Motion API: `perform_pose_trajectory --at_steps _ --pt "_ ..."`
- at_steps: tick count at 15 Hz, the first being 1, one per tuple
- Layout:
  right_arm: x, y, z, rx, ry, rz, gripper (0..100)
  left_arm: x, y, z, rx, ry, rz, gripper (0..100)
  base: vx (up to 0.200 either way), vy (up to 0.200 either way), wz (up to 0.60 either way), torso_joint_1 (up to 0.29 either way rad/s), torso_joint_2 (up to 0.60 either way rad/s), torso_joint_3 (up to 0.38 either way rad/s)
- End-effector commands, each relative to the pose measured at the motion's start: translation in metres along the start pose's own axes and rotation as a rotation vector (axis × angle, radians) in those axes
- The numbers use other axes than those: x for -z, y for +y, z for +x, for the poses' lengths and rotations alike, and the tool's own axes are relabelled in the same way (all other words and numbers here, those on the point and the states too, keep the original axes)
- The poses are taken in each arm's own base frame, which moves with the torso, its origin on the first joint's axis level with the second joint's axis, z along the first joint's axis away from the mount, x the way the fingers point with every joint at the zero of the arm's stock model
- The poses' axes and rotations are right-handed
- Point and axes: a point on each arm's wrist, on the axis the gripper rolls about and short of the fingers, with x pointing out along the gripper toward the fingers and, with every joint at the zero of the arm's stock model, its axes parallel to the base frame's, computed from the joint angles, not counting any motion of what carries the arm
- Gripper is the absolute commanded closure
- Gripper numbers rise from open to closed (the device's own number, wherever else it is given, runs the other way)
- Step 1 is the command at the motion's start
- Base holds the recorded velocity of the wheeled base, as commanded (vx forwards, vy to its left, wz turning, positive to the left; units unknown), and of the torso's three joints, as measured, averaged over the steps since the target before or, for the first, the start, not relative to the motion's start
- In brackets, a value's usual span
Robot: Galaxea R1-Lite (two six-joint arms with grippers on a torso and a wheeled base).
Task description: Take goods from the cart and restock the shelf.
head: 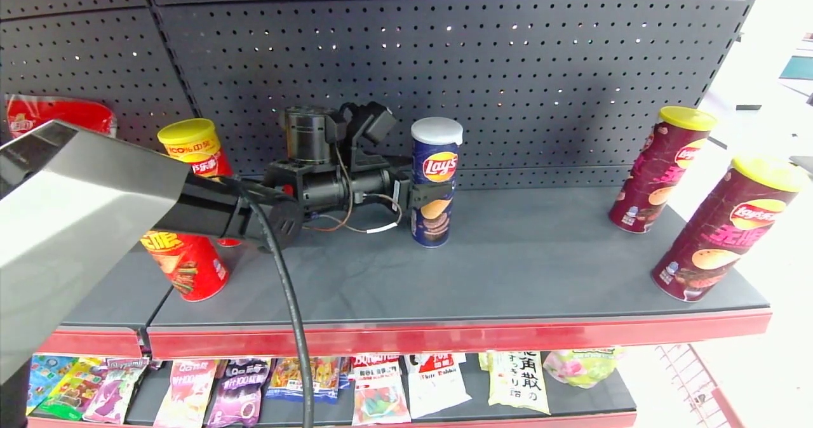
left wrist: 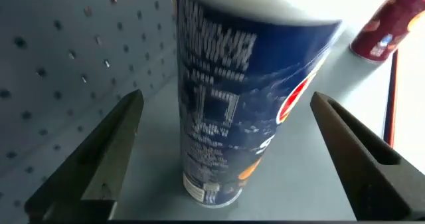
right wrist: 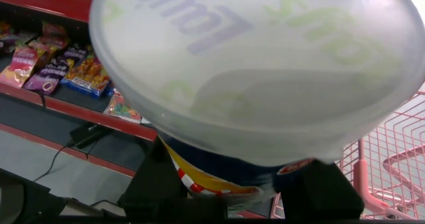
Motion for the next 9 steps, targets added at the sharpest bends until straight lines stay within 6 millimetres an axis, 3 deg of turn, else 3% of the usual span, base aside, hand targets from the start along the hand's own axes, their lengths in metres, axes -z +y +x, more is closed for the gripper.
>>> perform_pose_trajectory --at_steps 1,9 --pt "0.0 0.0 0.0 -0.001 0.001 0.001 100 -0.007 0.003 0.005 -0.003 -0.019 0.01 0 0.0 0.0 0.0 0.0 0.0 0.0" --pt "0.0 0.0 0.0 -0.001 0.001 0.008 100 -0.006 0.007 0.016 0.003 -0.022 0.014 0 0.0 0.0 0.0 0.0 0.0 0.0"
